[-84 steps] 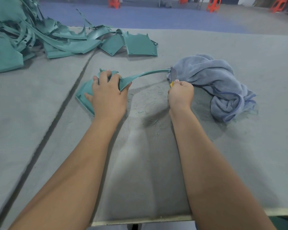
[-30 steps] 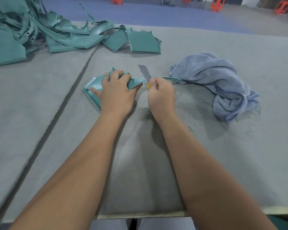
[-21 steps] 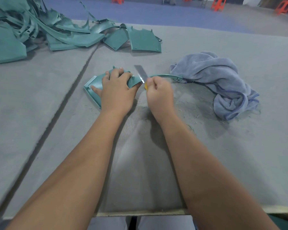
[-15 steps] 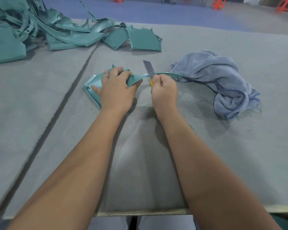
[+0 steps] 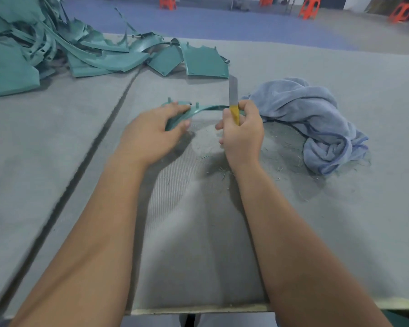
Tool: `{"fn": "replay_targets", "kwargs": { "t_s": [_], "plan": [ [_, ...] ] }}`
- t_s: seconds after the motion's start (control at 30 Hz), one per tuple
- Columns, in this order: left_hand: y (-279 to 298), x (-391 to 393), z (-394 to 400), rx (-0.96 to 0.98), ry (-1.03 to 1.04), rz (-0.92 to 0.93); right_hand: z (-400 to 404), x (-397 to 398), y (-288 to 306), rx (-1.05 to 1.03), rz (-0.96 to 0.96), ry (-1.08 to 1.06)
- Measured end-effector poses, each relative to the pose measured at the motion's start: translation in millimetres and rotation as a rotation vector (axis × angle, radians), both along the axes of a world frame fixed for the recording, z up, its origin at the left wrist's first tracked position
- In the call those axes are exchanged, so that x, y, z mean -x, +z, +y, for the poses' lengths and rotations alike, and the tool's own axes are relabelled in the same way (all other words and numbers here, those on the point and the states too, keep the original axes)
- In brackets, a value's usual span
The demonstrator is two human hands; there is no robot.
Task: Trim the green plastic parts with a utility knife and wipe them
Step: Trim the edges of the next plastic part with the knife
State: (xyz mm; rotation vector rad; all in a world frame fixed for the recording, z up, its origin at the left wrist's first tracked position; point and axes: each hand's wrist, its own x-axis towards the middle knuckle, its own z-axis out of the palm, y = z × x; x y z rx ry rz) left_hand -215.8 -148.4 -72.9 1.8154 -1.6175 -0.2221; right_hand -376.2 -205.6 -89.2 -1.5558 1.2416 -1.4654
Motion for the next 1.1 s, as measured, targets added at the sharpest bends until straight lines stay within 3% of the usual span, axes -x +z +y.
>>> {"fn": "replay_targets", "kwargs": {
  "t_s": [0.1,0.23,0.53,0.73,1.1],
  "plan": [
    [1.4,6.3,0.0,0.056,0.175,-0.081,2.5,-0.7,0.4,0.06,0.106,-0.034],
    [3.2,11.7,-1.4,0.02,0.197,-0.117,6.9,-7.4,-0.3,-0.067,0.123,0.09],
    [5.6,12.5,-1.6,0.008,0.185,-0.125,1.2,-8.7,10.1,-0.367,-0.29,0.45],
    [6.1,11.4,-3.4,-0.004,0.144,-0.147,6.6,-14.0,9.6,-0.42,-0.359,0.592],
    [3.1,11.7,-4.4,0.011,0.143,-0.106,-2.5,-17.2,3.5,-0.531,-0.48,0.494]
  ]
}}
